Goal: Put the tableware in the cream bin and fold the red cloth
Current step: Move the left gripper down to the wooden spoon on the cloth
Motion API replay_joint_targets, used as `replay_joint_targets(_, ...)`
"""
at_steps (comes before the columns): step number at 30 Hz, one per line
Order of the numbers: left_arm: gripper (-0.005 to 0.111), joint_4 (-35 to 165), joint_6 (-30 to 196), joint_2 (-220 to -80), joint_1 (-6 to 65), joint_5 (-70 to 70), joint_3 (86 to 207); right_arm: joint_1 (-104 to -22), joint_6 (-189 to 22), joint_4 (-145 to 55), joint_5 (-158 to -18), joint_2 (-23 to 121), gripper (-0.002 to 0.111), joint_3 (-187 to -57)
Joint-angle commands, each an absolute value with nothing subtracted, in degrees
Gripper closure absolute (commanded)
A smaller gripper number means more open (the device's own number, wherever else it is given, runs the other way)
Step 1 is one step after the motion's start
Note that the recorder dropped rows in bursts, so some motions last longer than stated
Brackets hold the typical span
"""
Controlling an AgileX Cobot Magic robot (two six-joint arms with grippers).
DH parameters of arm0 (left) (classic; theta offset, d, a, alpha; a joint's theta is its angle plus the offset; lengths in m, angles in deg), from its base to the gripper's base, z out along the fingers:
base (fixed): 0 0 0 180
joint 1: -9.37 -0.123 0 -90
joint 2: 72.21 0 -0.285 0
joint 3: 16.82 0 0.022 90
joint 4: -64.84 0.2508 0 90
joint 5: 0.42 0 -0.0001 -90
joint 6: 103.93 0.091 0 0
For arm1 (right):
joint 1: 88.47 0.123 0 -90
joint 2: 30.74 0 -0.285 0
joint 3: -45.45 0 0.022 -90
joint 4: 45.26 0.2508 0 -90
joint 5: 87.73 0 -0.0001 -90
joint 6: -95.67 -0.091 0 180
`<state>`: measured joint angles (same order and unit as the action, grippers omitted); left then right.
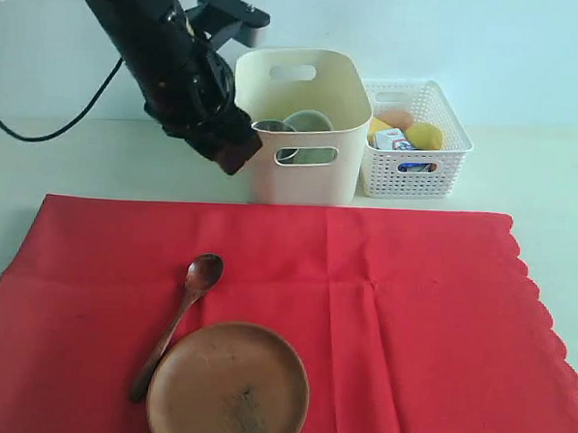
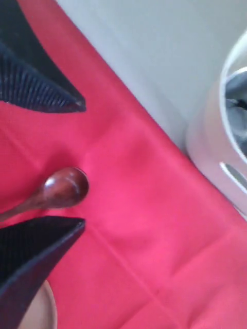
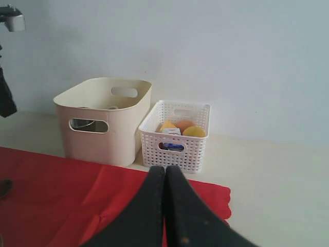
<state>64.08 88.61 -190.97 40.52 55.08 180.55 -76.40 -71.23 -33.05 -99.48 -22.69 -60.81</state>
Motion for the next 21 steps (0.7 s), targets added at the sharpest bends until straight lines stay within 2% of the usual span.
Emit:
replay_joint_targets(1, 0.049, 70.23, 80.61, -189.59, 40.74, 53.06, 172.29, -76.79, -71.2, -33.09, -99.21, -22.96, 0.108, -60.53)
replay_joint_targets(5, 0.049, 70.12, 76.97, -189.28, 40.74, 45.74, 161.68, -76.79, -71.2, -33.09, -99.21, -22.96, 0.108, -60.53)
replay_joint_targets(11, 0.049, 67.01, 75.44, -189.28, 40.74, 36.72, 152.56, -76.79, -71.2, -33.09, -99.21, -22.96, 0.108, -60.53)
replay_joint_targets(21, 0.049, 62.99, 76.07, -189.39, 43.05, 30.42, 148.63, -76.79, -71.2, -33.09, -99.21, -22.96, 0.108, -60.53)
